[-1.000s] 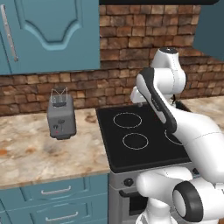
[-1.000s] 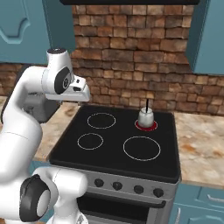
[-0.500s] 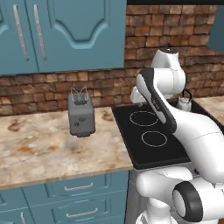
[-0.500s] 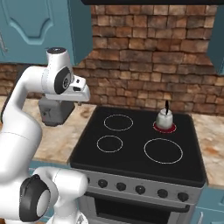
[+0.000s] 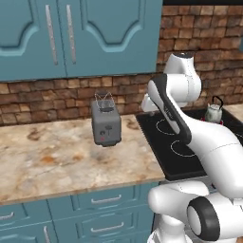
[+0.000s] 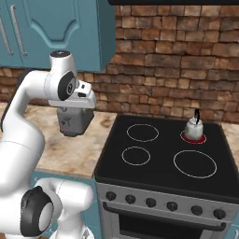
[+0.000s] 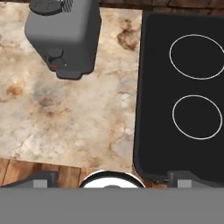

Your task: Lower the heat of the kettle.

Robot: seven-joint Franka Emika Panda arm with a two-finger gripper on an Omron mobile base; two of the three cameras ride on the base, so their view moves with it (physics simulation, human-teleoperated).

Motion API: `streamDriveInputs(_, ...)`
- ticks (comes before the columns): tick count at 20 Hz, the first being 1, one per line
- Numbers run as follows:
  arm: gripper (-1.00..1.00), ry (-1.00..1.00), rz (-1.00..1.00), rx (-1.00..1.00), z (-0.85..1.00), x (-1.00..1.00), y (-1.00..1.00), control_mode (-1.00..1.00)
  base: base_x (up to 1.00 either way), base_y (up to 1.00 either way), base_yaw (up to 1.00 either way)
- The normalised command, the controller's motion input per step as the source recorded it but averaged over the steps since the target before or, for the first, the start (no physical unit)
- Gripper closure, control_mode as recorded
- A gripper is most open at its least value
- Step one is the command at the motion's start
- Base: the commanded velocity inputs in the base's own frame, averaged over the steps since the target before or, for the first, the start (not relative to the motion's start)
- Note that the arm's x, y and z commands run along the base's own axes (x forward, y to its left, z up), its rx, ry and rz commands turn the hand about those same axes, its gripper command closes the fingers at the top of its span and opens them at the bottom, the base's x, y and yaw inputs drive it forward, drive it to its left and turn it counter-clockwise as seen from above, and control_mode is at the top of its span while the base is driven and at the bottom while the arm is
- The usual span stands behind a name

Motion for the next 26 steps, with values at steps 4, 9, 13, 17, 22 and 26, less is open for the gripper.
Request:
streamDriveInputs(4, -1.00, 0.00, 0.00, 0.00, 0.00, 0.00, 0.00, 1.00, 0.00, 0.47, 0.00)
streamDriveInputs(9, -1.00, 0.00, 0.00, 0.00, 0.00, 0.00, 0.00, 1.00, 0.01, 0.44, 0.00)
streamDriveInputs(13, -1.00, 0.00, 0.00, 0.00, 0.00, 0.00, 0.00, 1.00, 0.21, 0.33, -0.05)
streamDriveInputs(17, -1.00, 0.00, 0.00, 0.00, 0.00, 0.00, 0.00, 1.00, 0.29, 0.25, -0.09)
streamDriveInputs(22, -1.00, 0.00, 0.00, 0.00, 0.00, 0.00, 0.00, 1.00, 0.29, 0.16, -0.10)
streamDriveInputs(26, -1.00, 0.00, 0.00, 0.00, 0.00, 0.00, 0.00, 1.00, 0.12, 0.02, -0.02)
